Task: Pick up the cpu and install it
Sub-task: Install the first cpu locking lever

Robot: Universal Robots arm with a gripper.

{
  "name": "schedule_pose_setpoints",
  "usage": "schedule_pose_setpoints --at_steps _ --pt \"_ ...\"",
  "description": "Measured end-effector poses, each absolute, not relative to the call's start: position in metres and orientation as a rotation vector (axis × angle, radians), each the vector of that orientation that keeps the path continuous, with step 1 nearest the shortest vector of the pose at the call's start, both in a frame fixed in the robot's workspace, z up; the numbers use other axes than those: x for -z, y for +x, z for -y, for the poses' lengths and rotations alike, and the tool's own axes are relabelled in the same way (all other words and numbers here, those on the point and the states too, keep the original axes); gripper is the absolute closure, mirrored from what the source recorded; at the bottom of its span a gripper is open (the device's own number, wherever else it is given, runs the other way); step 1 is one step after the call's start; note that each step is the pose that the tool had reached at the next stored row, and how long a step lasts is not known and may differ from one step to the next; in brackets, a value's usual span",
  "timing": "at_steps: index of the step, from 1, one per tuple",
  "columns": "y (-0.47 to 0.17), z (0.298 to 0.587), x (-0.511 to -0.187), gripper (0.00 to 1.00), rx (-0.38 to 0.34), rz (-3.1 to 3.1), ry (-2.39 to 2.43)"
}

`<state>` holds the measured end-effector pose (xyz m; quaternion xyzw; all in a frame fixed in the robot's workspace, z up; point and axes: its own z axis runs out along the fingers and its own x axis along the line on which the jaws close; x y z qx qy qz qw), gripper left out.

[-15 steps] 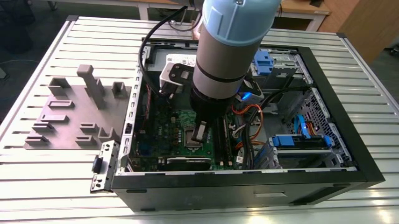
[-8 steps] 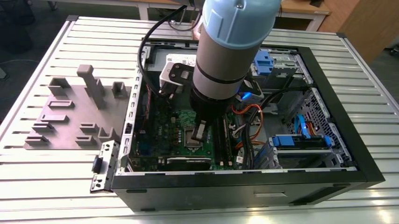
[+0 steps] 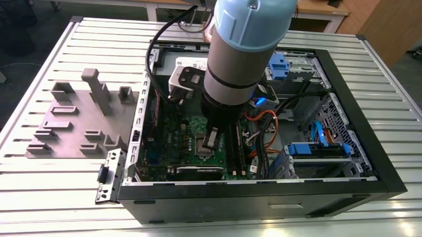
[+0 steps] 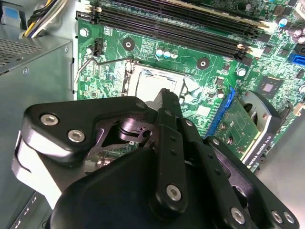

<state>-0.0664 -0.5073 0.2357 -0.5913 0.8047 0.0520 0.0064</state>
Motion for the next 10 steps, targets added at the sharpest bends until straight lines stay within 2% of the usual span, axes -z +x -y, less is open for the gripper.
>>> schedule_pose_setpoints --at_steps 3,4,5,6,10 --pt "-0.0664 0.5073 -0.2357 0.89 -0.163 -2.518 -1.850" --pt "-0.0664 0.5073 -0.2357 0.83 -0.163 -2.518 -1.850" --pt "-0.0665 0.5073 -0.2357 0.83 -0.163 -2.518 -1.850" --pt "-0.0705 0.5073 -0.2357 0.76 -0.163 -2.518 -1.850" --pt "-0.0705 0.5073 -0.2357 0.76 -0.163 -2.518 -1.850"
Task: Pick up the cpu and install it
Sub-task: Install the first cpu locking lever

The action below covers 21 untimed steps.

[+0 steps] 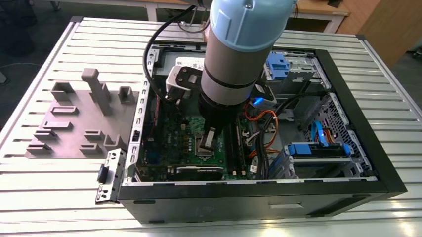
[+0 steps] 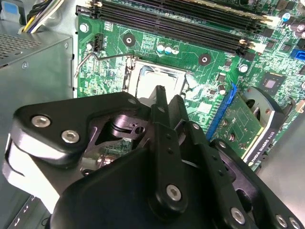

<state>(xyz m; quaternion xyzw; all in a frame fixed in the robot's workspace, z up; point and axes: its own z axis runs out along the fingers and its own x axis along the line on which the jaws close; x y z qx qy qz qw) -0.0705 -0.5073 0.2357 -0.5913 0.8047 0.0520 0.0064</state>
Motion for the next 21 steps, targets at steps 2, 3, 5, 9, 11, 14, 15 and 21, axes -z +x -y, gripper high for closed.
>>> schedule_pose_setpoints --at_steps 2,3,5,9,11,14,15,21 --pt "-0.0718 0.5073 -0.2357 0.76 -0.163 -2.518 -1.850" --pt "-0.0733 0.5073 -0.2357 0.76 -0.163 -2.518 -1.850" --pt "-0.0733 0.5073 -0.2357 0.76 -0.163 -2.518 -1.850" --pt "-0.0733 0.5073 -0.2357 0.76 -0.163 -2.518 -1.850" --pt "-0.0734 0.5073 -0.2357 0.76 -0.163 -2.518 -1.850" --pt "-0.0734 0.5073 -0.2357 0.75 -0.163 -2.518 -1.850" --pt "-0.0734 0.5073 -0.2357 0.69 -0.163 -2.518 -1.850" --pt "-0.0735 0.5073 -0.2357 0.70 -0.163 -2.518 -1.850"
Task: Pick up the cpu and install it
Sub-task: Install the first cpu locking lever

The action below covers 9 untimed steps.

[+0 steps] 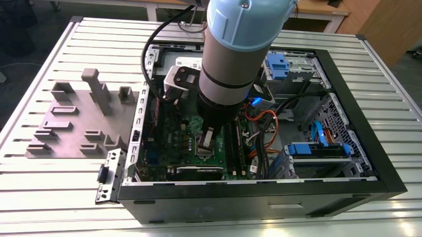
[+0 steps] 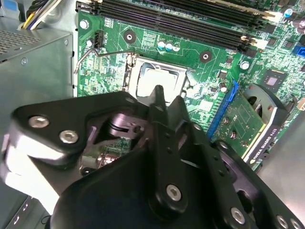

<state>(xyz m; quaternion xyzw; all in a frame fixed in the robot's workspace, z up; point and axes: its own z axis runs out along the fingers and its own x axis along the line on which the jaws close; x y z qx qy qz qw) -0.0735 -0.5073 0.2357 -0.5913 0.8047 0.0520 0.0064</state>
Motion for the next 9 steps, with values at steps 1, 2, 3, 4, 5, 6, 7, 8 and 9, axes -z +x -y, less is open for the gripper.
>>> schedule_pose_setpoints --at_steps 1,2,3,4,5,6,7,8,9 --pt "-0.0735 0.5073 -0.2357 0.76 -0.163 -2.518 -1.850" --pt "-0.0735 0.5073 -0.2357 0.83 -0.163 -2.518 -1.850" --pt "-0.0736 0.5073 -0.2357 0.83 -0.163 -2.518 -1.850" --pt "-0.0736 0.5073 -0.2357 0.89 -0.163 -2.518 -1.850" --pt "-0.0736 0.5073 -0.2357 0.89 -0.163 -2.518 -1.850" --pt "-0.0736 0.5073 -0.2357 0.89 -0.163 -2.518 -1.850" --pt "-0.0736 0.5073 -0.2357 0.89 -0.163 -2.518 -1.850" --pt "-0.0736 0.5073 -0.2357 0.89 -0.163 -2.518 -1.850" --pt "-0.0736 0.5073 -0.2357 0.89 -0.163 -2.518 -1.850"
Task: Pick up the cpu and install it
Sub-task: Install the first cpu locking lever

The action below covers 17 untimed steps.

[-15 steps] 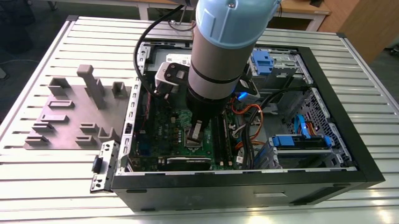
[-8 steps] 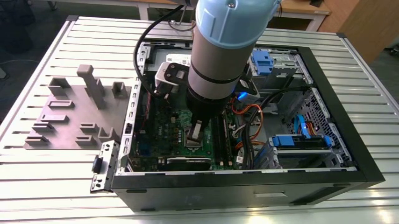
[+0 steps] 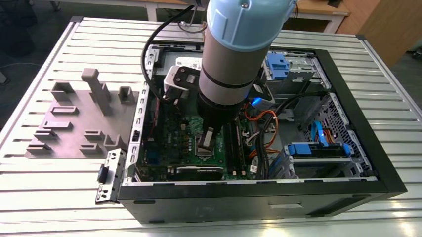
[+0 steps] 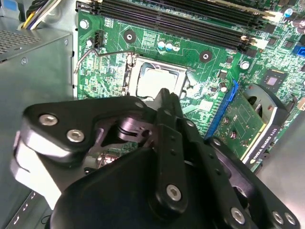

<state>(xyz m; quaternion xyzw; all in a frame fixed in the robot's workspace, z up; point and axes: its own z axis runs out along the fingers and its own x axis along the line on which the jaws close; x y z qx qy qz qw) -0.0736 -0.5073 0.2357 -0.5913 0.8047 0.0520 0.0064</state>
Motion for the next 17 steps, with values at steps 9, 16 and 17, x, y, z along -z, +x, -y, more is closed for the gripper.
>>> schedule_pose_setpoints --at_steps 9,16,17 --pt "-0.0738 0.5073 -0.2357 0.71 -0.163 -2.518 -1.850" --pt "-0.0739 0.5073 -0.2357 0.89 -0.163 -2.518 -1.850" --pt "-0.0739 0.5073 -0.2357 0.89 -0.163 -2.518 -1.850"
